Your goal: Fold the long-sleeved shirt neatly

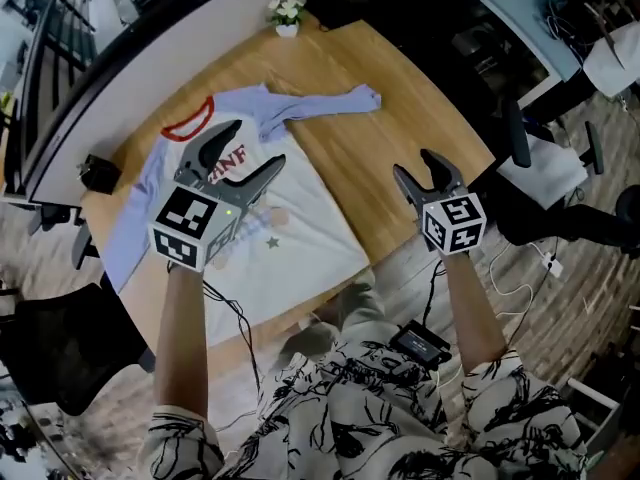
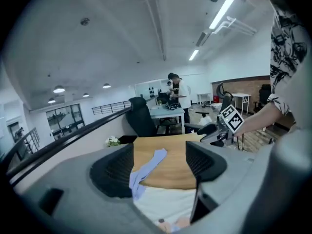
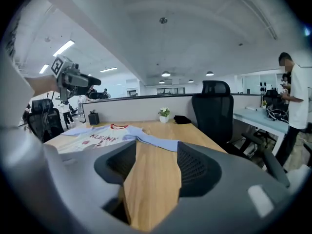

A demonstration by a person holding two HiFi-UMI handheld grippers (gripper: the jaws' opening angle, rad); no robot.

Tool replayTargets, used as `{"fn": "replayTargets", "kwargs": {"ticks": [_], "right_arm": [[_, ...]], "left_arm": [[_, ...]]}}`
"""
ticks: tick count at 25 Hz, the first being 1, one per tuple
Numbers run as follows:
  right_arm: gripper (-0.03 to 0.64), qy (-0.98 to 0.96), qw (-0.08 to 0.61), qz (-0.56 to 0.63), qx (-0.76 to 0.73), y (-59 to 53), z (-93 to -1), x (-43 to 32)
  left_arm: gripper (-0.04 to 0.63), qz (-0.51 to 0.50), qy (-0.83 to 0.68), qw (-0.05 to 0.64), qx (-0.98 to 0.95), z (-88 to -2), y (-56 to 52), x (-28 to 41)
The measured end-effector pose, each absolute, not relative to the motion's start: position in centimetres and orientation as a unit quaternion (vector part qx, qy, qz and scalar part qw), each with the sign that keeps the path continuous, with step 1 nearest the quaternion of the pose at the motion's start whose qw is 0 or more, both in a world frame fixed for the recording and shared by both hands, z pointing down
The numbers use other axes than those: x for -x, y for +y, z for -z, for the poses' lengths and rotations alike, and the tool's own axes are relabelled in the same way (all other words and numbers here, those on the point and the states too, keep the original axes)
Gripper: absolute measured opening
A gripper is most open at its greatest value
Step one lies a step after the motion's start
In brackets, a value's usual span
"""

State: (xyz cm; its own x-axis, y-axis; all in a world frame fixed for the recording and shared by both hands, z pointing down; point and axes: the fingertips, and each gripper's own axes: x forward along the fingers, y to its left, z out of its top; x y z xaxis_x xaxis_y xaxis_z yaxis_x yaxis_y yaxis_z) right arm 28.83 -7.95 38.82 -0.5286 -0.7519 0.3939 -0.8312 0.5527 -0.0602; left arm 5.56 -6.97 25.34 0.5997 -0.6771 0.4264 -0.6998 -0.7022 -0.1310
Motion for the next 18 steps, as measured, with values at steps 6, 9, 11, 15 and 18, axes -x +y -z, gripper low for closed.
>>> {"fn": "replayTargets", "kwargs": {"ticks": [6,9,11,15,18], "right_arm": [[0.256,-0.868,0.223,-0.102,-0.433,-16.3,-43.8,-28.6],[0.252,-0.87,0.262,-0.097,-0.406,-20.2,-46.7,-28.4],[0.248,-0.873,0.289,-0.089,-0.383,-22.5,-48.7,-27.9],[0.233,-0.877,0.308,-0.098,-0.356,-25.6,-51.7,-26.6],[0.185,-0.877,0.312,-0.114,-0.346,-26.7,-53.4,-25.6]], "left_arm": [[0.311,-0.28,-0.351,0.09,-0.889,-33.7,-21.2,-12.7],[0.308,-0.336,-0.318,0.114,-0.879,-39.3,-26.4,-16.5],[0.305,-0.361,-0.3,0.127,-0.874,-42.6,-29.3,-18.8],[0.278,-0.408,-0.261,0.151,-0.862,-48.8,-33.0,-21.7],[0.258,-0.436,-0.234,0.169,-0.852,-52.6,-34.7,-22.8]]}}
